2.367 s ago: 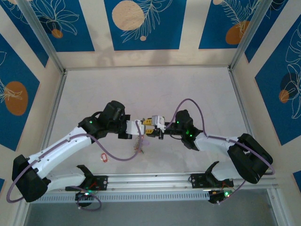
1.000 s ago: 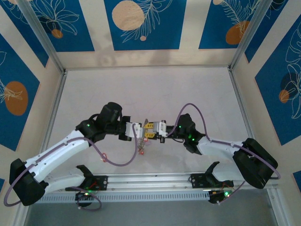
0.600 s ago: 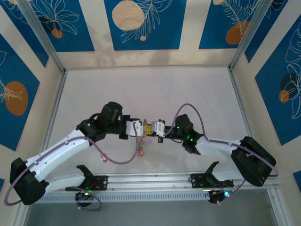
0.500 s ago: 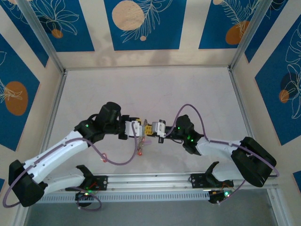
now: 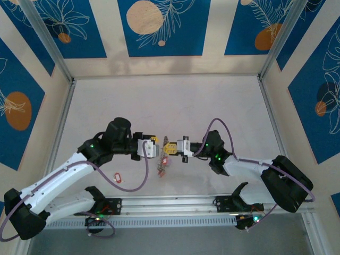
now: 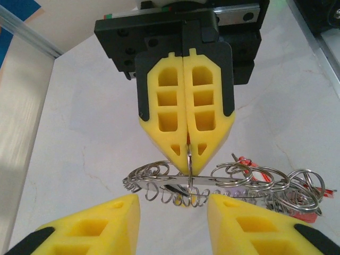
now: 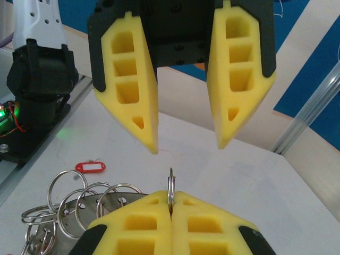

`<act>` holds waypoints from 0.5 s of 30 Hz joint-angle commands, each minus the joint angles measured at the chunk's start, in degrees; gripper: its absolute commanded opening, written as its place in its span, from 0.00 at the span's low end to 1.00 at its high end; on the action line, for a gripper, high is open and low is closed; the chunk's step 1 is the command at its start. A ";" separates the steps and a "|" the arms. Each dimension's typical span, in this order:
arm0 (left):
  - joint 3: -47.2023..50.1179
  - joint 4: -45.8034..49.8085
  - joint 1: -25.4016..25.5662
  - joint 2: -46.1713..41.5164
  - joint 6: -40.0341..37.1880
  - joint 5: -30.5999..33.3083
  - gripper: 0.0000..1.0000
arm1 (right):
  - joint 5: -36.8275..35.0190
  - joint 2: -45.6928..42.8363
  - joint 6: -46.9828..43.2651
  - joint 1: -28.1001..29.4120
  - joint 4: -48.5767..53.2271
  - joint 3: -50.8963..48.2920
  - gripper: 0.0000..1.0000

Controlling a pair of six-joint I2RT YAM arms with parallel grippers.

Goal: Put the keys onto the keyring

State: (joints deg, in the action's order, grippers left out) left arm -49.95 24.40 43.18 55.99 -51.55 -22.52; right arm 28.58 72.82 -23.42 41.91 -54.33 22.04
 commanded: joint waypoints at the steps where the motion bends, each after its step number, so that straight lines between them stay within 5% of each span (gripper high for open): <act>1: 1.58 -2.85 -0.42 -0.20 0.13 -3.96 0.37 | 3.10 -0.91 0.62 -0.56 -4.32 1.24 0.00; 15: 2.13 -6.63 -0.39 3.95 0.32 -8.96 0.29 | 3.28 0.25 1.26 -0.52 -4.90 2.27 0.00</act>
State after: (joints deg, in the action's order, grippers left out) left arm -48.25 19.14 43.11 59.51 -50.96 -27.81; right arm 31.53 73.06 -22.65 41.52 -54.96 22.15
